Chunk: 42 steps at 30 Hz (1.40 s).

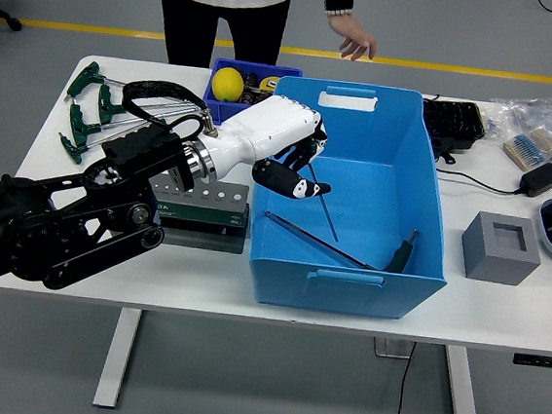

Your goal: Lift tool from toolbox,place it in box,lift tool from toolbox,place it in box

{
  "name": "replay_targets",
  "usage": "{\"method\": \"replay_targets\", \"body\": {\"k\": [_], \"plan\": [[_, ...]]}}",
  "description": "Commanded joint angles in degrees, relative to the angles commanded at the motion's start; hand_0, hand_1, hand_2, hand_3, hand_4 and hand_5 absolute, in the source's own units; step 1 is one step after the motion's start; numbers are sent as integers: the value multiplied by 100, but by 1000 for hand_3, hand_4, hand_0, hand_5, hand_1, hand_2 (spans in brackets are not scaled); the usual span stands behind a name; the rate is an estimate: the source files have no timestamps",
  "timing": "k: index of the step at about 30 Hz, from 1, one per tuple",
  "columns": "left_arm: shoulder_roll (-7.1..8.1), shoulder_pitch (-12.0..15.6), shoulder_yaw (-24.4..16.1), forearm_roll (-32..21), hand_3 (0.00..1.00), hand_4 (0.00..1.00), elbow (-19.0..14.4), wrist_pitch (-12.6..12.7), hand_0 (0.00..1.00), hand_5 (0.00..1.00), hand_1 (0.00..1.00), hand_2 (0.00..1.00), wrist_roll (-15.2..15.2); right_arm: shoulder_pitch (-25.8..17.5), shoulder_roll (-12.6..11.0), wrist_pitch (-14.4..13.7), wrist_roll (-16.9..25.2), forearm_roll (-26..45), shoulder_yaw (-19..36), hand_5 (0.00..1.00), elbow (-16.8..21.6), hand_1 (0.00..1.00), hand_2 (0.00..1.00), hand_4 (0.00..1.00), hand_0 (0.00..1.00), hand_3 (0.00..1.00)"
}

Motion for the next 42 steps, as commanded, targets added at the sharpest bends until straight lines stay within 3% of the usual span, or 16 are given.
{"method": "replay_targets", "body": {"k": [1,6,7,12,13,16,24,25,26,30,31,36,37,42], "plan": [[-16,18,12,-24,615,862,7,5,249,417,298,525,-2,-3,2,-3,-2,-5,8,753,-1,722,784,879,721,633],[-67,53,108,-93,615,862,45,40,249,417,298,525,-5,-17,9,-9,-17,-35,31,753,1,722,784,879,721,633],[-74,54,123,-106,684,845,59,46,264,394,315,581,-8,-18,10,-10,-20,-43,36,752,1,723,784,875,721,632],[-61,66,161,-140,684,845,105,21,264,394,315,581,-5,-29,8,-6,-23,-50,37,752,4,723,784,875,721,632],[-52,68,164,-138,764,838,115,5,267,391,323,593,7,-30,8,-5,-19,-43,29,751,4,723,783,875,721,633],[-34,75,153,-147,764,838,132,-17,267,391,323,593,27,-30,5,-2,-13,-24,17,751,5,723,783,875,721,633],[-2,264,-288,-197,769,836,115,-26,274,390,335,601,67,2,-6,3,20,82,-50,753,6,722,782,876,721,628],[7,347,-432,-262,788,838,110,-7,381,403,491,696,56,3,-6,2,25,98,-59,750,5,722,782,873,721,628],[12,419,-548,-335,788,838,106,14,381,403,491,696,45,4,-6,3,26,104,-62,750,4,722,782,873,721,628],[-22,855,-1269,-1016,788,838,109,261,381,403,491,696,-54,6,-6,5,42,150,-88,750,2,722,782,873,721,628],[-45,987,-1471,-1240,886,851,108,394,547,451,608,762,-120,5,-5,5,47,156,-95,747,1,721,782,867,720,625],[-217,1647,-2351,-2469,886,851,-100,1286,547,451,608,762,-443,-1,-3,3,67,171,-110,747,-3,721,782,867,720,625],[-267,1774,-2526,-2729,882,884,-166,1348,748,616,752,848,-482,-1,-1,2,68,163,-105,743,-4,721,781,860,720,622],[-491,2324,-3144,-3884,882,884,-387,1260,748,616,752,848,-1132,-7,3,-4,108,204,-125,743,-3,721,781,860,720,622]]}}
